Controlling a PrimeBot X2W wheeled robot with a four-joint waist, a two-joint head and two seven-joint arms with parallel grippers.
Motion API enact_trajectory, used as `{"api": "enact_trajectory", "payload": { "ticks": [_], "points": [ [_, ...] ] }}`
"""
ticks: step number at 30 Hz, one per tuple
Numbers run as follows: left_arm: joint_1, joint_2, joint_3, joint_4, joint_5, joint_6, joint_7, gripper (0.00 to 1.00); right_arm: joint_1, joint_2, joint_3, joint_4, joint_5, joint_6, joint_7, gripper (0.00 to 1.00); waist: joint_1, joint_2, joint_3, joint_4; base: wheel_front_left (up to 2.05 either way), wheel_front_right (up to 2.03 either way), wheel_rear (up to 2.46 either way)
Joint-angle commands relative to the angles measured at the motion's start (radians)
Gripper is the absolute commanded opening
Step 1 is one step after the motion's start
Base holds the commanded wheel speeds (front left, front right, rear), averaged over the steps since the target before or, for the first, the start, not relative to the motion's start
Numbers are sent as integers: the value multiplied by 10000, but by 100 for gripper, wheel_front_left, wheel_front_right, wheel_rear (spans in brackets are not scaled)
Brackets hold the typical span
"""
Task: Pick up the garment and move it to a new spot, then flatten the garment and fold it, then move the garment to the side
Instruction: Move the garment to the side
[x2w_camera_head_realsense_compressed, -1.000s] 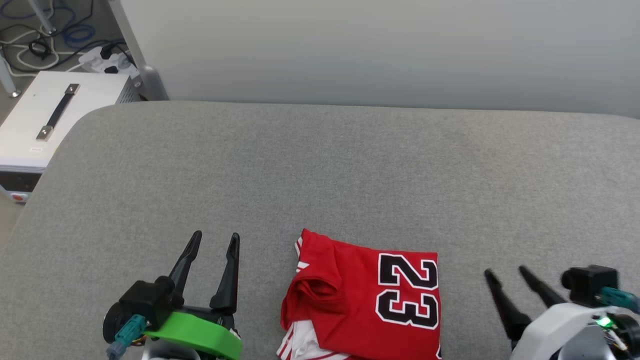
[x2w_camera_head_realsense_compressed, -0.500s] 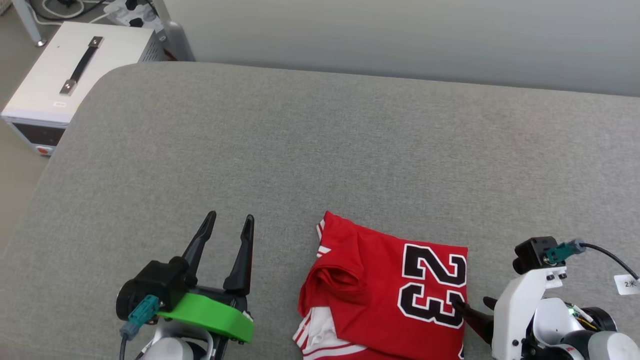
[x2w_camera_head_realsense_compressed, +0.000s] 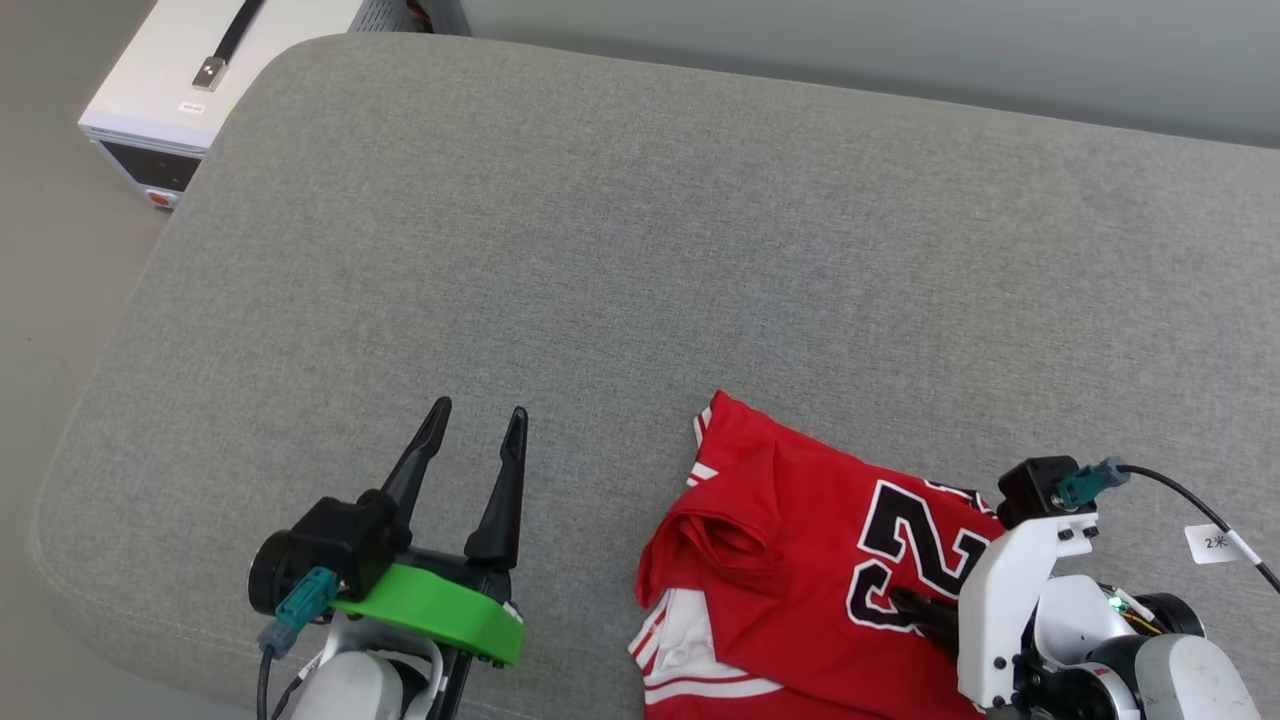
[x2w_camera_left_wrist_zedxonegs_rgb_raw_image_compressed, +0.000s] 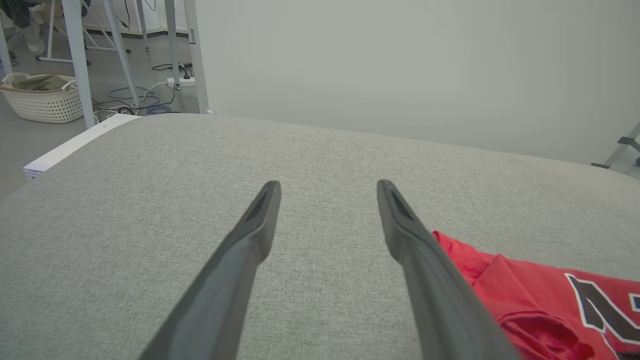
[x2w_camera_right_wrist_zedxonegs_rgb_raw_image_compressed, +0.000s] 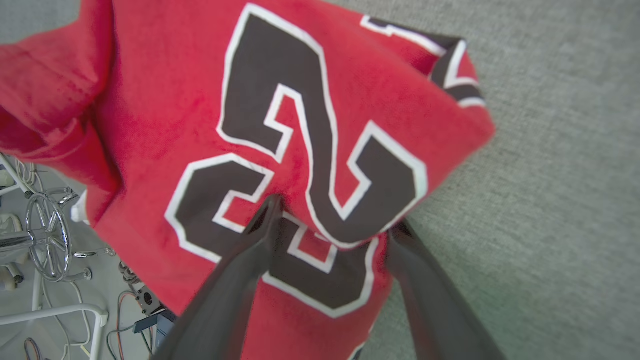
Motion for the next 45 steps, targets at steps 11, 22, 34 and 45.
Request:
{"api": "enact_trajectory", "payload": {
  "ticks": [11,22,34,45],
  "points": [
    [-122,81,-114,72,95,-31,-57,100,-465,-1312,1285,151,-159,-6,-1838,0,0,0,-405,-850,0,0,0],
    [-298,89,-923,120,170,-31,-57,100,-1361,-6124,3614,-993,-39,-6,-2684,0,0,0,-377,-3037,0,0,0],
    [-1595,208,-2108,-401,481,-31,-57,100,-2564,-9167,3263,303,60,-6,-4887,0,0,0,1444,-4761,0,0,0],
    [-3101,747,-2822,-1202,849,-31,-57,100,-4472,-8730,2218,3534,-927,-6,-6972,0,0,0,3289,-5307,0,0,0]
  ]
}}
